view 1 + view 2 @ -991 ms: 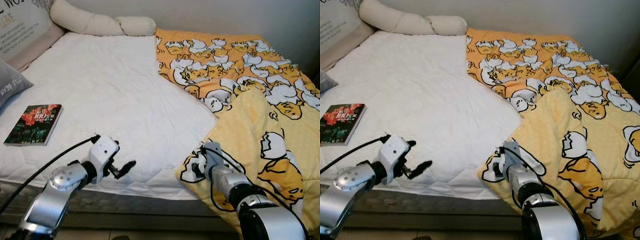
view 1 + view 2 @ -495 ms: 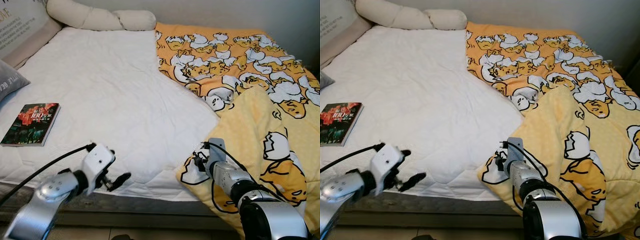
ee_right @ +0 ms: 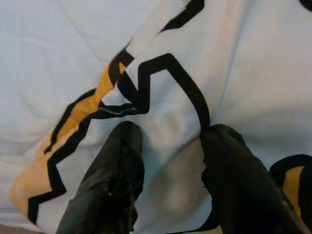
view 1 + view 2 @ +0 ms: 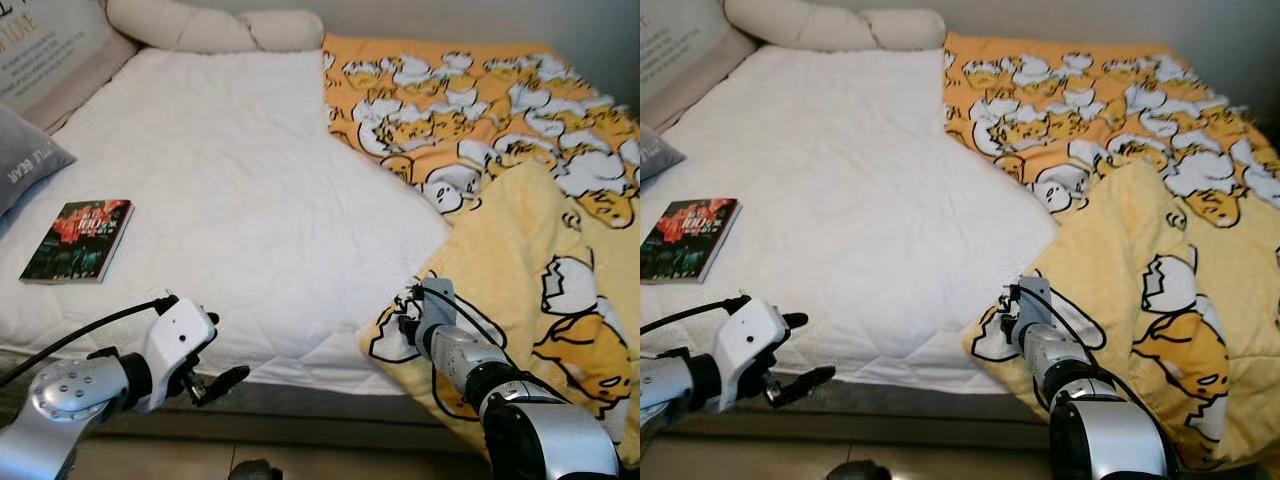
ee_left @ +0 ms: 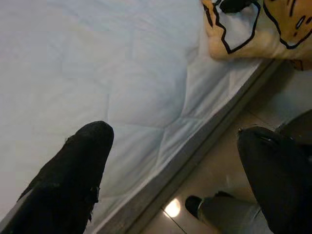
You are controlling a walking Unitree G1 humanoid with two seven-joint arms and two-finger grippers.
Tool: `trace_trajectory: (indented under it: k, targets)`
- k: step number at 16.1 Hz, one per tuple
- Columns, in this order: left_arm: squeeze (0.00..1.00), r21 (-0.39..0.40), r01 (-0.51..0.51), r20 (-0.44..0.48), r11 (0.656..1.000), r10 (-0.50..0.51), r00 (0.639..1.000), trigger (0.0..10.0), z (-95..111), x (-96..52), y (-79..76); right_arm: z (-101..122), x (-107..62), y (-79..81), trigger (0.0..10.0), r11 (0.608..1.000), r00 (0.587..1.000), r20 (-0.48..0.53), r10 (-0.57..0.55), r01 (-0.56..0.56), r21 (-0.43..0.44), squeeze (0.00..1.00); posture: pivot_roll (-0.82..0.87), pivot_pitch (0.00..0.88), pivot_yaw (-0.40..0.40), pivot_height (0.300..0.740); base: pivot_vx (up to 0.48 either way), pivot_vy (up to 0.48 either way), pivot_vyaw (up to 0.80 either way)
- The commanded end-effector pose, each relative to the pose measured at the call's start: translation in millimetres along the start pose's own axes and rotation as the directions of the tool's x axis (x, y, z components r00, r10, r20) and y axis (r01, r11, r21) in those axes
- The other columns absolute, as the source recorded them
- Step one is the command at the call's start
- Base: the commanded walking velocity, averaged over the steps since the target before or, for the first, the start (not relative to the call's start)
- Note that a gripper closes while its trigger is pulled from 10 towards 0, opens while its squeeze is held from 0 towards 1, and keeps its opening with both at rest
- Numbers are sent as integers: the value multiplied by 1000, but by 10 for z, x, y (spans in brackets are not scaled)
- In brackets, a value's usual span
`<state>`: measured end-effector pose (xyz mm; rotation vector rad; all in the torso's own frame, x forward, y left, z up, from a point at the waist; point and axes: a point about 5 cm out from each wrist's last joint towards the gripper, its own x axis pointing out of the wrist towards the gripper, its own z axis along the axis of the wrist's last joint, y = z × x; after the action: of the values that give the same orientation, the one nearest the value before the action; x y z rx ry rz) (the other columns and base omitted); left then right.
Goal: Clean up the room
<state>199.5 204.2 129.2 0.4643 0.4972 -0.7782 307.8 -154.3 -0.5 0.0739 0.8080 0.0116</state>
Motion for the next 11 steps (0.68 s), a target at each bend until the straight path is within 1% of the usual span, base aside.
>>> trace_trajectory:
  k: [1,4,5,8,9,11]
  targets:
    - [384,7,3,-10,1000,-3,1000,10000,16,-48,-6,-94,1,-24,588,1000,1000,-26,-3,3,-12,0,309,136,12,740,0,0,0]
    - [384,2,10,-20,1000,-10,1000,10000,17,-82,-38,-139,-1,-46,353,1000,999,-37,-15,15,-13,0,310,148,13,740,0,0,0]
    - [384,-4,11,-22,1000,-11,1000,10000,13,-84,-53,-155,-1,-55,0,1000,999,-40,-17,17,-8,0,307,144,11,740,0,0,0]
    - [384,-15,7,-12,1000,-7,1000,10000,34,-67,-57,-128,-2,-59,0,1000,1000,-30,-8,8,1,0,299,129,5,740,0,0,0]
    - [384,-20,4,-10,1000,-4,1000,10000,23,-42,-51,-104,-2,-50,0,1000,1000,-19,7,-7,3,0,273,100,11,740,0,0,0]
    - [384,-26,4,0,1000,-4,1000,10000,30,-3,-56,-89,-4,-55,0,999,999,-5,34,-34,-16,0,243,72,23,740,0,0,0]
